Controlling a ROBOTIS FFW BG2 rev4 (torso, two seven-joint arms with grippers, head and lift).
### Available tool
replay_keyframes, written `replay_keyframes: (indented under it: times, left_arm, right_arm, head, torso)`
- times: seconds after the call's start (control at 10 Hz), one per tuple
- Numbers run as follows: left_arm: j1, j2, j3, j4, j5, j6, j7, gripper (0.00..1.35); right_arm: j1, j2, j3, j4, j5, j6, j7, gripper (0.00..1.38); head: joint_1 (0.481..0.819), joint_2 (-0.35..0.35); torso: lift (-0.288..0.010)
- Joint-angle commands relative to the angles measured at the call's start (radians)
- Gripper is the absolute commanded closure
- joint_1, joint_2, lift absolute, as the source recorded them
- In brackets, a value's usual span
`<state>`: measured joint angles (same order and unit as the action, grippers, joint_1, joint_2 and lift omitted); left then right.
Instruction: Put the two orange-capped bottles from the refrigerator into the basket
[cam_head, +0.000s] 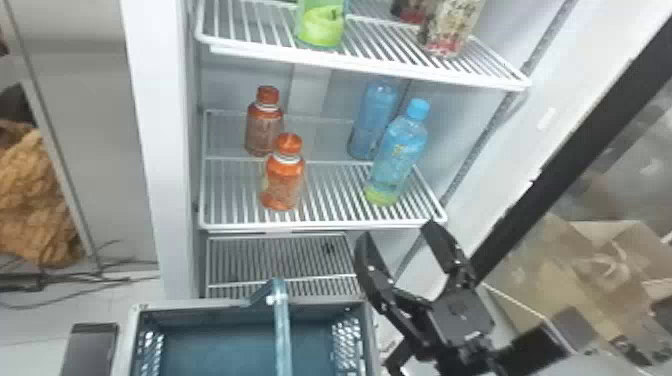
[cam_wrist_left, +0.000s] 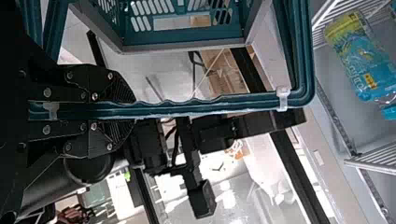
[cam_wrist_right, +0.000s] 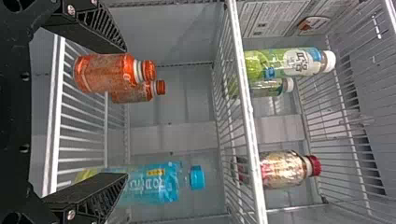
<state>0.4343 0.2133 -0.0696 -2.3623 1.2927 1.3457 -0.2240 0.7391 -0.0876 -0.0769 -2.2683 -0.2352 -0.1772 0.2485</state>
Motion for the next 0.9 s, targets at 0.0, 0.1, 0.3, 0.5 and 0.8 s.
replay_keyframes:
  times: [0.0,0.1,0.3,0.5,0.8]
  left_arm:
    - [-0.002,0.001,-0.006,0.000,0.006,-0.008,0.000,1.19]
    - [-0.005,0.003,-0.006,0.002,0.006,-0.008,0.000,1.19]
    - [-0.012,0.006,-0.014,0.010,0.006,-0.008,0.002,1.19]
    - [-0.012,0.006,-0.014,0.010,0.002,-0.008,0.002,1.19]
    - [-0.012,0.006,-0.014,0.010,0.012,-0.008,0.002,1.19]
  right_arm:
    - [-0.064,-0.020,0.039,0.051,-0.010,0.005,0.000,0.11]
    - [-0.121,-0.030,0.069,0.100,-0.008,0.005,0.000,0.11]
    - [-0.209,-0.034,0.095,0.196,0.000,0.005,0.000,0.11]
    - [-0.258,-0.038,0.099,0.235,0.020,0.030,0.000,0.11]
    - [-0.351,-0.053,0.129,0.269,0.036,0.099,0.006,0.11]
  head:
    - [0.695,-0.350]
    - [0.695,-0.350]
    - [0.695,-0.350]
    - [0.695,-0.350]
    - [0.695,-0.350]
  torso:
    - [-0.288]
    - [-0.288]
    - [-0.288]
    - [-0.288]
    - [-0.288]
